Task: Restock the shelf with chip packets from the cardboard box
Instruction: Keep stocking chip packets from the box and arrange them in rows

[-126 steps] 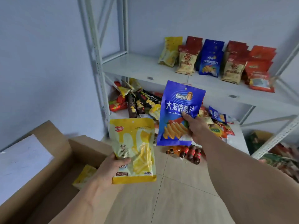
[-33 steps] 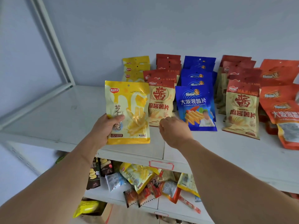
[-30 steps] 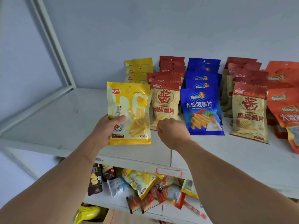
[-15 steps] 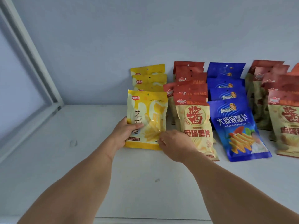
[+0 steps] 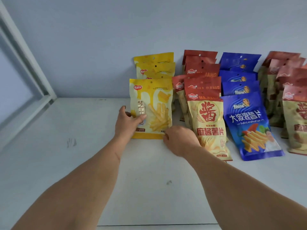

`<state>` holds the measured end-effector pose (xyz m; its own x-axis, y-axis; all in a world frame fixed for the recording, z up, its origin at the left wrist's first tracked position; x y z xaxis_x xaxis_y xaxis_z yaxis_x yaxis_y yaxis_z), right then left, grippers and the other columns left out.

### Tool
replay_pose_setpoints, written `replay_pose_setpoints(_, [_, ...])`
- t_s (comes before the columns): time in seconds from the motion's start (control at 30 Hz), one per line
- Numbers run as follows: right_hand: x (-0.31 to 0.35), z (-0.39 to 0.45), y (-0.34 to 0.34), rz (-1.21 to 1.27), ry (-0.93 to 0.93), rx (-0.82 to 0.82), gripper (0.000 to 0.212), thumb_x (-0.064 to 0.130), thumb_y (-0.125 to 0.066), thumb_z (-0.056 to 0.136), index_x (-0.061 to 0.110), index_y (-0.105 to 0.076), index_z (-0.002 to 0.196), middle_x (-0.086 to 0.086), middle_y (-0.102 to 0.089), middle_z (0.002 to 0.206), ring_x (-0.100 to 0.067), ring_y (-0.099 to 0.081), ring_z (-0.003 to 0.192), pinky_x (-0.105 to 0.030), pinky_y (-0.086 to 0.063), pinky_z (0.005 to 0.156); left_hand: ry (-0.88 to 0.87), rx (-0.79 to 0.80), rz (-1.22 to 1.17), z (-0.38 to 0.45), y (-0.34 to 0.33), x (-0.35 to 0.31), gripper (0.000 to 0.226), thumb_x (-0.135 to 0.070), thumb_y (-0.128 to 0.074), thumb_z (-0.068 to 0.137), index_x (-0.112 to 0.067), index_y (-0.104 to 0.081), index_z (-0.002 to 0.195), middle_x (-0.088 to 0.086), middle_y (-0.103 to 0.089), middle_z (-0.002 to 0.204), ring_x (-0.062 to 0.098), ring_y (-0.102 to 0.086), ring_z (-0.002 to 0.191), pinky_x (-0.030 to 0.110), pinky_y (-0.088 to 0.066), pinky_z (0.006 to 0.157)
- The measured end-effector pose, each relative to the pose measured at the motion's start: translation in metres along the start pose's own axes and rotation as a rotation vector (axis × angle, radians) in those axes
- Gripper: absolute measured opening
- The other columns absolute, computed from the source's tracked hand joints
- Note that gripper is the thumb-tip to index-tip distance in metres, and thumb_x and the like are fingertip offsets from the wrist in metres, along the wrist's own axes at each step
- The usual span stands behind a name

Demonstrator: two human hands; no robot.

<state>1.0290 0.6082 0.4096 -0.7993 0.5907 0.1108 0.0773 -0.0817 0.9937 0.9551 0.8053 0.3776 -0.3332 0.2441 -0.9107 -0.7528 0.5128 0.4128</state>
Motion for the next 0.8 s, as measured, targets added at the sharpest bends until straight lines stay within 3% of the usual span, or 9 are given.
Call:
replay_pose_setpoints(0.07, [0.006, -0.003, 0.005, -0.042, 0.018, -0.029, 0.029, 0.029, -0.038, 0.102, 0.014, -0.062, 0.1, -0.003, -0.061, 0.1, -0.025, -0.058, 0.099, -0.033, -0.041, 0.071, -0.041, -0.119, 0.168, -0.015, 0.018, -0.001, 0.087, -0.054, -0.073, 0.084, -0.011, -0.035, 0.15, 0.007, -0.053, 0.133, 0.027, -0.057, 0.115, 0.042, -0.049, 0.091])
replay_pose_setpoints(0.13, [0.014, -0.008, 0.01, -0.099, 0.055, -0.055, 0.027, 0.025, -0.039, 0.102, 0.014, -0.063, 0.105, -0.003, -0.062, 0.105, -0.025, -0.057, 0.103, -0.032, -0.037, 0.072, -0.192, -0.218, 0.406, -0.039, 0.031, -0.011, 0.066, -0.046, -0.069, 0.091, -0.007, -0.049, 0.14, 0.013, -0.056, 0.131, 0.034, -0.058, 0.115, 0.046, -0.049, 0.088])
replay_pose_setpoints(0.27, [0.037, -0.026, 0.012, -0.202, 0.168, -0.086, 0.025, 0.022, -0.04, 0.103, 0.016, -0.061, 0.115, -0.003, -0.061, 0.113, -0.025, -0.056, 0.108, -0.031, -0.033, 0.073, -0.66, -0.304, 0.808, -0.108, 0.032, -0.039, 0.015, -0.021, -0.077, 0.082, -0.009, -0.075, 0.092, 0.01, -0.07, 0.09, 0.036, -0.067, 0.071, 0.038, -0.051, 0.059])
replay_pose_setpoints(0.33, [0.053, -0.041, 0.013, -0.209, 0.23, -0.101, 0.026, 0.022, -0.039, 0.103, 0.016, -0.06, 0.116, -0.003, -0.061, 0.115, -0.025, -0.055, 0.11, -0.031, -0.033, 0.073, -0.73, -0.297, 0.949, -0.144, 0.037, -0.042, 0.015, -0.024, -0.066, 0.084, -0.012, -0.074, 0.081, 0.006, -0.069, 0.082, 0.032, -0.066, 0.064, 0.034, -0.048, 0.054])
replay_pose_setpoints(0.43, [0.081, -0.074, 0.013, -0.184, 0.338, -0.115, 0.028, 0.023, -0.037, 0.103, 0.016, -0.061, 0.117, -0.005, -0.061, 0.117, -0.027, -0.055, 0.111, -0.034, -0.037, 0.078, -0.577, -0.197, 1.106, -0.194, 0.05, -0.032, 0.028, -0.027, -0.051, 0.097, -0.013, -0.074, 0.099, 0.005, -0.07, 0.103, 0.029, -0.067, 0.088, 0.036, -0.047, 0.07])
replay_pose_setpoints(0.53, [0.11, -0.121, 0.007, -0.183, 0.491, -0.12, 0.03, 0.024, -0.036, 0.104, 0.015, -0.06, 0.118, -0.006, -0.06, 0.12, -0.028, -0.054, 0.114, -0.035, -0.042, 0.085, -0.462, -0.234, 1.203, -0.26, 0.073, -0.023, 0.035, -0.031, -0.04, 0.104, -0.015, -0.069, 0.117, 0.003, -0.066, 0.119, 0.025, -0.062, 0.104, 0.037, -0.046, 0.084])
replay_pose_setpoints(0.67, [0.153, -0.207, -0.009, -0.203, 0.719, -0.171, 0.024, 0.021, -0.04, 0.103, 0.017, -0.061, 0.116, -0.004, -0.061, 0.114, -0.025, -0.057, 0.107, -0.034, -0.044, 0.082, -0.389, -0.349, 1.262, -0.373, 0.103, 0.0, 0.019, -0.025, -0.061, 0.093, -0.012, -0.073, 0.087, 0.005, -0.07, 0.087, 0.028, -0.065, 0.075, 0.035, -0.048, 0.064])
replay_pose_setpoints(0.8, [0.189, -0.299, -0.038, -0.147, 0.878, -0.09, 0.022, 0.025, -0.043, 0.103, 0.018, -0.059, 0.116, -0.004, -0.061, 0.117, -0.025, -0.056, 0.11, -0.035, -0.045, 0.085, -0.255, -0.302, 1.356, -0.484, 0.116, 0.046, 0.013, -0.02, -0.081, 0.07, -0.015, -0.07, 0.066, 0.001, -0.064, 0.068, 0.025, -0.061, 0.057, 0.028, -0.042, 0.05])
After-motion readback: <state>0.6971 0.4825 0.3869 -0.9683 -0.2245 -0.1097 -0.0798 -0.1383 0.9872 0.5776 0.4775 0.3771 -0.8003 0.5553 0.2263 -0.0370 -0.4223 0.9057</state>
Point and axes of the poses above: each hand's wrist, its own z-axis towards the middle knuckle, its own y-axis out of the back of the hand, x = y × z, the point moved 10 cm from there along z, towards the middle knuckle
